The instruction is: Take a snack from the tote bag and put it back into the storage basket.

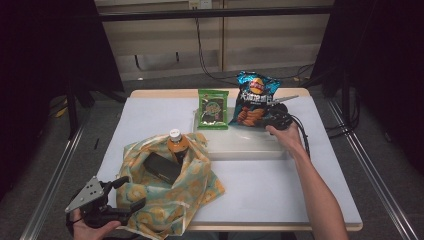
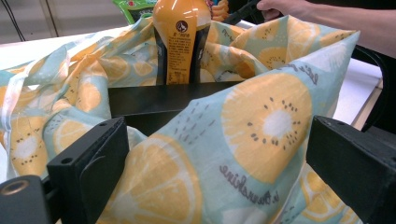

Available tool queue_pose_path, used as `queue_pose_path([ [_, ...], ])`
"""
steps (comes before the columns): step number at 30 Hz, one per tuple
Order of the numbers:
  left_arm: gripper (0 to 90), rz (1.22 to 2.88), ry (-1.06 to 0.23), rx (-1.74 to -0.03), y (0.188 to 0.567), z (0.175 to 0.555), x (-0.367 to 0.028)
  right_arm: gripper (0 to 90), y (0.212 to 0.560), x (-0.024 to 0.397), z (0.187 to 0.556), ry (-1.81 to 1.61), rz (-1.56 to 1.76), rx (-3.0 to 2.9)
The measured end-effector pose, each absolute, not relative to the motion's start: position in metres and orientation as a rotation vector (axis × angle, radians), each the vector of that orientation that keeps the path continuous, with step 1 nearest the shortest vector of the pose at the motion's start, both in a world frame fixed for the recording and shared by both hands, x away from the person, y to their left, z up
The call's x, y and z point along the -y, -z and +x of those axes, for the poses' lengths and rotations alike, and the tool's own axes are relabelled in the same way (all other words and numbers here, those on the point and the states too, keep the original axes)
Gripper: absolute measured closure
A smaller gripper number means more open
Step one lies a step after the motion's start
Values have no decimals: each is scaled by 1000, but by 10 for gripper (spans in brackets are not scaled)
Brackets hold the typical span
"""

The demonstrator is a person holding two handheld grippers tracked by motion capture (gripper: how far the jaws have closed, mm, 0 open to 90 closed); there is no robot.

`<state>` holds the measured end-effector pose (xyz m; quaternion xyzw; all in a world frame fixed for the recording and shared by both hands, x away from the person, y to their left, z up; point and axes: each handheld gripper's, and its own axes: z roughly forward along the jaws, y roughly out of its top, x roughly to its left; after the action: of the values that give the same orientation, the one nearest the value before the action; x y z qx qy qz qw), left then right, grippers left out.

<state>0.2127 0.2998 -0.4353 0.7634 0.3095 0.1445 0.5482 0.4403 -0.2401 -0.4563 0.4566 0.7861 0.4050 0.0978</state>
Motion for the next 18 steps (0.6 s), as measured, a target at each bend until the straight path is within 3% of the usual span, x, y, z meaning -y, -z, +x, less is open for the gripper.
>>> queue_pose_path([
  [4,61,1806,-347,-728,435,213,-301,886,453,238,436,-1239,1335,-2317],
  [10,79,1784,-335,-743,433,211,-301,785,442,225,419,-1323,1260,-2295],
  [18,191,1740,-321,-713,427,210,-302,662,424,190,382,-1455,1096,-2327],
])
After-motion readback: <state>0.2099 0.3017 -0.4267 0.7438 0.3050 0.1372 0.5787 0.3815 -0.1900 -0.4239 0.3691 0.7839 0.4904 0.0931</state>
